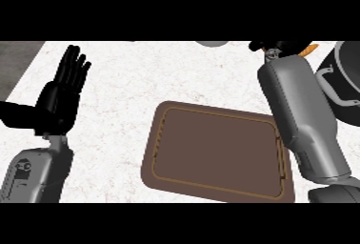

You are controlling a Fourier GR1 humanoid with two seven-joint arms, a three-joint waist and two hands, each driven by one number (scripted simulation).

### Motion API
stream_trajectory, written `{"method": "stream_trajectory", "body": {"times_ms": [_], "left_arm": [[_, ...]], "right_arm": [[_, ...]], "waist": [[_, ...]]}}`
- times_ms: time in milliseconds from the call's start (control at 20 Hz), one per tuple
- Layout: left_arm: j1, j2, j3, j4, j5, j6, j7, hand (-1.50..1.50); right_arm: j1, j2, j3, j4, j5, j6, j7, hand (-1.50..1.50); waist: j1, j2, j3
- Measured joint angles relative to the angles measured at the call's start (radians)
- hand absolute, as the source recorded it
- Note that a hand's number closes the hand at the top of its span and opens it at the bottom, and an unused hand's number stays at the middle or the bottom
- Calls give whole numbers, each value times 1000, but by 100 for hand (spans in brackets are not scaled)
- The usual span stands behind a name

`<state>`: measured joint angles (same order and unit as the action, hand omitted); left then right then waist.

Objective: Pick the croissant from the tray and place it in the pot

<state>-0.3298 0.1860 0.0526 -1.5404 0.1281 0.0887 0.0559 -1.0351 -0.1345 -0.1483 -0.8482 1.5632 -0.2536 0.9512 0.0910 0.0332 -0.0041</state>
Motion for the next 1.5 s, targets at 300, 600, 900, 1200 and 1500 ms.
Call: {"method": "stream_trajectory", "body": {"times_ms": [300, 600, 900, 1200, 1500], "left_arm": [[11, 1, 11, 6, 3, 2, -4, 0], [26, 7, 30, 8, 5, 4, -8, 0], [42, 13, 47, 14, 6, 2, -17, 0], [39, 6, 51, 25, 0, 7, -20, 0], [35, 13, 61, 24, 2, -5, -20, 0]], "right_arm": [[-93, -54, -35, 122, 139, -53, 105, 150], [-86, -103, -106, 198, 154, -86, 108, 150], [-24, -176, -172, 205, 117, -144, 61, 150], [73, -242, -224, 204, 34, -229, -22, 150], [130, -321, -272, 282, -51, -319, -138, 150]], "waist": [[-22, -9, 2], [-55, -20, 4], [-76, -27, 4], [-84, -30, 4], [-78, -28, 5]]}}
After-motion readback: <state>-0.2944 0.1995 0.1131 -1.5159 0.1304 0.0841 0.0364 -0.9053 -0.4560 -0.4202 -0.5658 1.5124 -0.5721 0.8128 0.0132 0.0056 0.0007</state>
